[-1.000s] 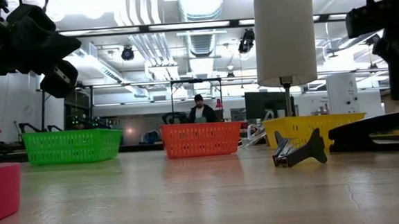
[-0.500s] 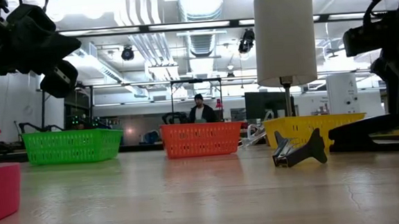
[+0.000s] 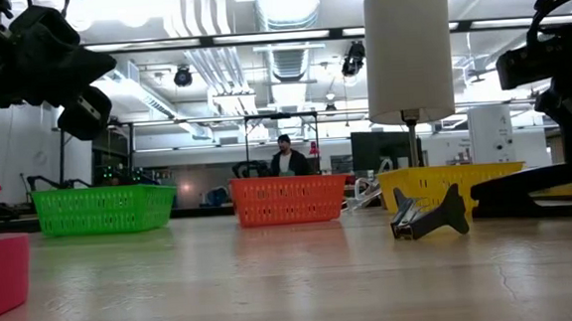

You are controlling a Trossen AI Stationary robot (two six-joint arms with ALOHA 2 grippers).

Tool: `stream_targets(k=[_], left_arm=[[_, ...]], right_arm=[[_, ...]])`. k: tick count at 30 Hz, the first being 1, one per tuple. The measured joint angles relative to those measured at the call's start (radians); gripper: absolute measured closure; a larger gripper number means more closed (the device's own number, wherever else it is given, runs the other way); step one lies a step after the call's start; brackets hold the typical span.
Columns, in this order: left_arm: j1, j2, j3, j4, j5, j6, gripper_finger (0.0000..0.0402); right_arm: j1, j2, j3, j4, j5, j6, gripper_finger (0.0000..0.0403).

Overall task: Pick and place Stapler, Stapler remover, tape
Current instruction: Put the black stapler into the yellow basket

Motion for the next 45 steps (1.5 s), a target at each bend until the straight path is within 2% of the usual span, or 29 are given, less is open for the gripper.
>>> stream_targets(k=[8,15,26,32,36,45], left_arm=[[0.0,0.0,0.0,0.0,0.0,0.0,0.0392],[0.0,0.0,0.0,0.0,0.0,0.0,0.0392],[0.0,0.0,0.0,0.0,0.0,0.0,0.0392],[0.0,0.0,0.0,0.0,0.0,0.0,0.0392],[0.0,0.0,0.0,0.0,0.0,0.0,0.0392],[0.0,0.0,0.0,0.0,0.0,0.0,0.0392]], right_arm=[[0.0,0.0,0.005,0.002,-0.01,-0.01,0.0268],[0.005,0.001,0.068,0.004,-0.018,-0.083,0.0283],[0.0,0.001,0.212,-0.03,-0.02,-0.28,0.0276],[-0.012,0.001,0.31,-0.141,0.056,-0.405,0.0279],[-0.066,0.001,0.349,-0.216,0.106,-0.463,0.0275],[-0.273,0.001,0.348,-0.217,0.106,-0.718,0.0275]])
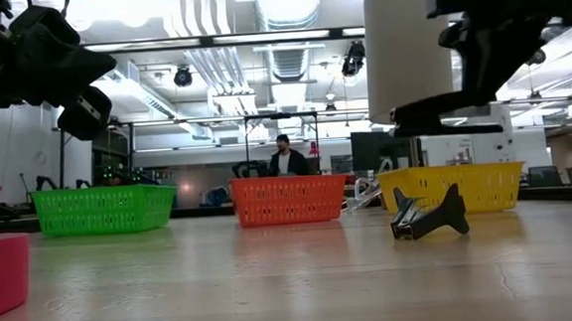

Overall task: Pick and place Stapler, Stapler remover, tape
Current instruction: Put the black stapler into the yellow basket

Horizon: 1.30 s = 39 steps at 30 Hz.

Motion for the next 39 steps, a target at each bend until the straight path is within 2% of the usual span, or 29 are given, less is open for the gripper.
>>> stream_targets(k=[9,17,22,30,39], left_arm=[[0.0,0.0,0.0,0.0,0.0,0.0,0.0392],[0.0,0.0,0.0,0.0,0.0,0.0,0.0392],[0.0,0.0,0.0,0.0,0.0,0.0,0.0392],[0.0,0.0,0.0,0.0,0.0,0.0,0.0392],[0.0,0.0,0.0,0.0,0.0,0.0,0.0392]], right_arm=[[-0.169,-0.001,-0.036,0.005,-0.003,-0.236,0.0275],[-0.268,-0.001,-0.059,0.029,-0.005,-0.317,0.0272],[-0.283,-0.001,-0.08,0.108,-0.057,-0.355,0.0271],[-0.285,-0.001,-0.142,0.126,-0.057,-0.381,0.0271],[-0.289,-0.001,-0.209,0.256,-0.055,-0.434,0.0271]])
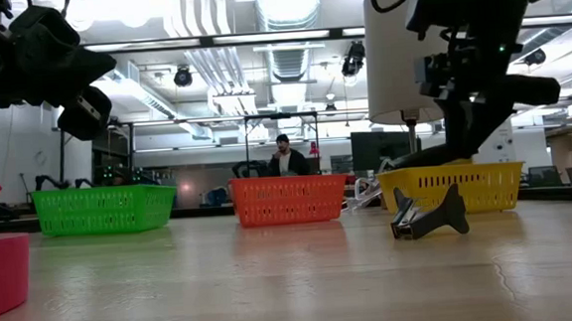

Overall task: Pick and place Stapler, Stapler remover, tape
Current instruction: Put the black stapler into the yellow basket

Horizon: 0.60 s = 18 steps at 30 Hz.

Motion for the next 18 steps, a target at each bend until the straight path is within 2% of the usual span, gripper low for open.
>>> stream_targets(k=[18], left_arm=[[0.0,0.0,0.0,0.0,0.0,0.0,0.0392]], right_arm=[[-0.037,0.0,-0.068,0.058,0.027,-0.03,0.0271]])
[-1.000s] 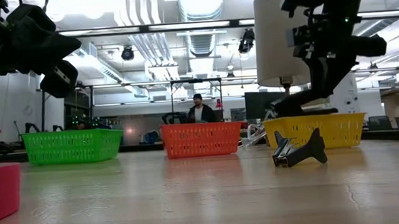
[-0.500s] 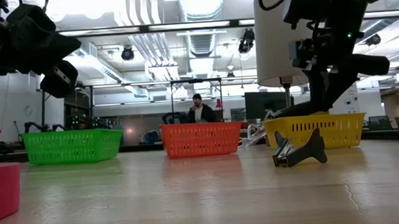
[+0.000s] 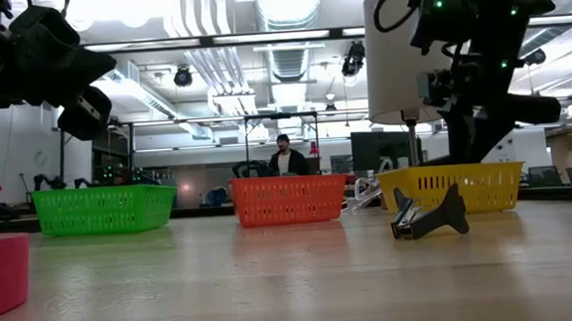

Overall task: Pick and place Stapler, Stapler remover, tape
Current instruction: Put the black stapler into the yellow basket, then put the yellow stapler into the yellow basket

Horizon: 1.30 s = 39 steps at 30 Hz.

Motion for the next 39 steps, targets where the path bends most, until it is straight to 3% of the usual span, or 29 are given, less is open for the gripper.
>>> stream_targets(k=[7,17,28,39], left_arm=[[0.0,0.0,0.0,0.0,0.0,0.0,0.0392],[0.0,0.0,0.0,0.0,0.0,0.0,0.0392],[0.0,0.0,0.0,0.0,0.0,0.0,0.0392],[0.0,0.0,0.0,0.0,0.0,0.0,0.0392]], right_arm=[[0.0,0.0,-0.009,0.023,0.0,0.003,0.0264],[0.001,0.0,-0.009,0.038,0.019,0.012,0.0214],[0.009,0.0,0.069,-0.051,0.02,0.158,0.0199],[0.166,-0.001,0.129,-0.111,-0.101,0.312,0.0206]])
